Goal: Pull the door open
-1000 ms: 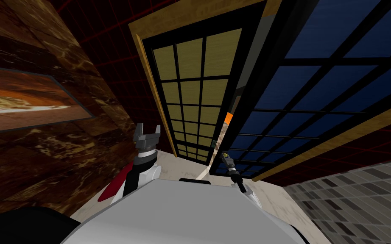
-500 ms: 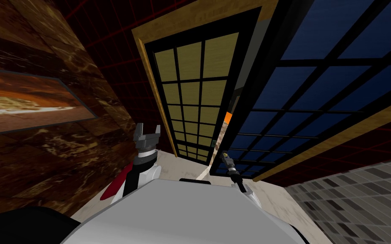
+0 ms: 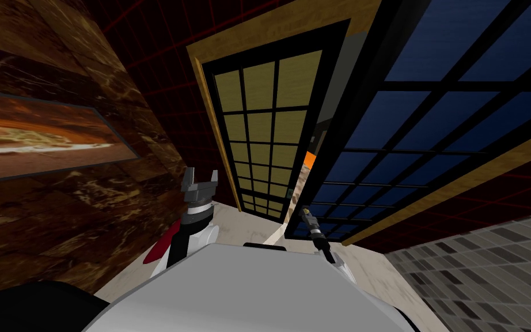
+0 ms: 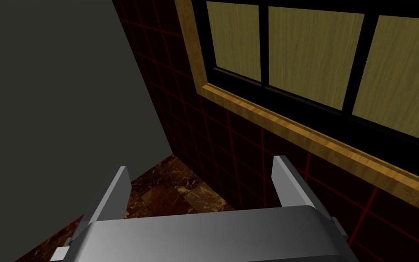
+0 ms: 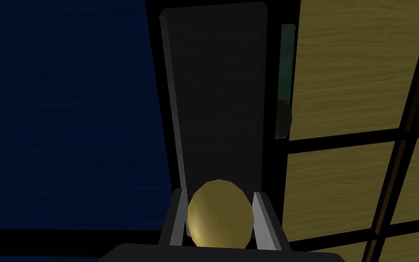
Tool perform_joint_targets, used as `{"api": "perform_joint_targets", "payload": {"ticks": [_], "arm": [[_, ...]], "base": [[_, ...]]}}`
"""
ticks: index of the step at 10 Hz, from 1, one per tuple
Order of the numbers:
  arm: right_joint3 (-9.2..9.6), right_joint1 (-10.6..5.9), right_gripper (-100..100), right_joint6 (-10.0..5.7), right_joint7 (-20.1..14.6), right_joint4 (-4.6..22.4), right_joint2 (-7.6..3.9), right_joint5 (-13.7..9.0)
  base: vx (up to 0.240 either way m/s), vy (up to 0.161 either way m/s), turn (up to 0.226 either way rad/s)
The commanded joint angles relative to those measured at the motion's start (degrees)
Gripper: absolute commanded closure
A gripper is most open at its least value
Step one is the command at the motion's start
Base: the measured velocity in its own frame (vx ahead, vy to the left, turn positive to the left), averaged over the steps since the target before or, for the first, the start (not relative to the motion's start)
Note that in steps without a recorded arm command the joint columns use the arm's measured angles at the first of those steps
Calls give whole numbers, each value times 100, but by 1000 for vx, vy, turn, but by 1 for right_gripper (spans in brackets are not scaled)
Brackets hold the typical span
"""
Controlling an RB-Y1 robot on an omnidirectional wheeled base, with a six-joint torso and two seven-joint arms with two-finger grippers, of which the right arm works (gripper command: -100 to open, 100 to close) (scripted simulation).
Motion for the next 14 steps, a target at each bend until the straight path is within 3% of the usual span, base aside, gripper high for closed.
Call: {"api": "perform_joint_targets", "payload": {"ticks": [1, 5, 8, 10, 14], "arm": [[16, 18, 100, 10, -248, 25, -15, -72], [115, 54, 100, 32, -888, 16, -28, -262], [172, 71, 100, 44, -1263, 9, -35, -372], [172, 71, 100, 44, -1316, 9, -35, -372], [276, 90, 100, 67, -1925, -8, -45, -569]], "base": [[-68, -16, 22], [-62, -24, 38], [-39, -15, 28], [-27, -10, 12], [-35, -13, 41]]}}
